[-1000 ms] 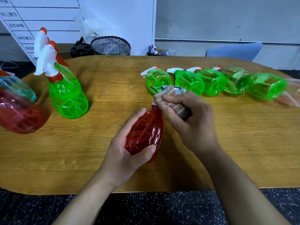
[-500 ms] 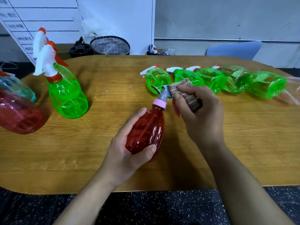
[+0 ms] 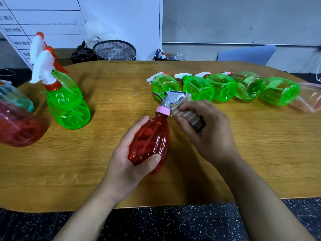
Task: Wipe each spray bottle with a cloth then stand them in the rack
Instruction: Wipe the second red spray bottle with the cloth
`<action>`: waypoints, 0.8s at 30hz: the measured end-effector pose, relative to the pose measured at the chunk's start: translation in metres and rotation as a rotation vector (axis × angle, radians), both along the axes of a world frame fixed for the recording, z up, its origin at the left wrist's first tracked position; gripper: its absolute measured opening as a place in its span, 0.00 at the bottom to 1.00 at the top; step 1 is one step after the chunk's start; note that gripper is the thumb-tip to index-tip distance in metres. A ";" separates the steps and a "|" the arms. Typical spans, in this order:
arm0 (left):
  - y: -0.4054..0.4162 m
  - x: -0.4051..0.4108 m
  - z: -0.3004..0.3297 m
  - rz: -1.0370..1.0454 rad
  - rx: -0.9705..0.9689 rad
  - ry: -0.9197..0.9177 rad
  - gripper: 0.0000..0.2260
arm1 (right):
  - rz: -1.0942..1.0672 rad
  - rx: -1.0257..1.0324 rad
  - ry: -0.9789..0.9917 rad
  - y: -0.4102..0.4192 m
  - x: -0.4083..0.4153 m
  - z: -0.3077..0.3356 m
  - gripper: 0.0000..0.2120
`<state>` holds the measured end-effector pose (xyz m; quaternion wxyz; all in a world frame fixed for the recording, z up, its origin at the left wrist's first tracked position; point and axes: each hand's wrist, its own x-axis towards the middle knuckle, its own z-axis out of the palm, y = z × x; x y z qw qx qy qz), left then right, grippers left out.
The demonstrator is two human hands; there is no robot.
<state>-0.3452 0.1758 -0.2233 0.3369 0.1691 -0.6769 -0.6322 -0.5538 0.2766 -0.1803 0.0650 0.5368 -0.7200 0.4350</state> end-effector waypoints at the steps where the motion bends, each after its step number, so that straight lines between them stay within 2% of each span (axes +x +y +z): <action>1: 0.000 0.000 0.000 0.008 0.004 0.001 0.37 | 0.045 0.065 0.037 0.002 -0.001 0.001 0.09; 3: 0.000 0.000 0.001 0.016 -0.014 -0.010 0.37 | 0.093 0.090 0.043 0.005 -0.004 0.005 0.08; 8: 0.002 0.000 0.003 0.007 -0.018 -0.009 0.37 | -0.004 -0.148 -0.065 0.004 0.001 0.011 0.06; 11: 0.001 0.000 0.001 -0.001 0.002 0.007 0.36 | -0.015 -0.040 -0.053 0.002 -0.003 0.008 0.05; 15: 0.000 0.001 0.001 0.014 -0.037 -0.011 0.37 | 0.087 0.019 -0.279 0.010 -0.018 0.017 0.03; 17: 0.000 0.001 0.000 0.013 -0.053 -0.018 0.37 | 0.051 -0.109 -0.411 0.014 -0.024 0.021 0.04; 20: -0.001 0.001 0.000 0.007 -0.057 -0.023 0.37 | -0.034 -0.294 -0.499 0.011 -0.027 0.021 0.04; 24: 0.000 0.002 0.001 -0.002 -0.052 -0.027 0.37 | -0.062 -0.173 -0.452 0.004 -0.024 0.012 0.04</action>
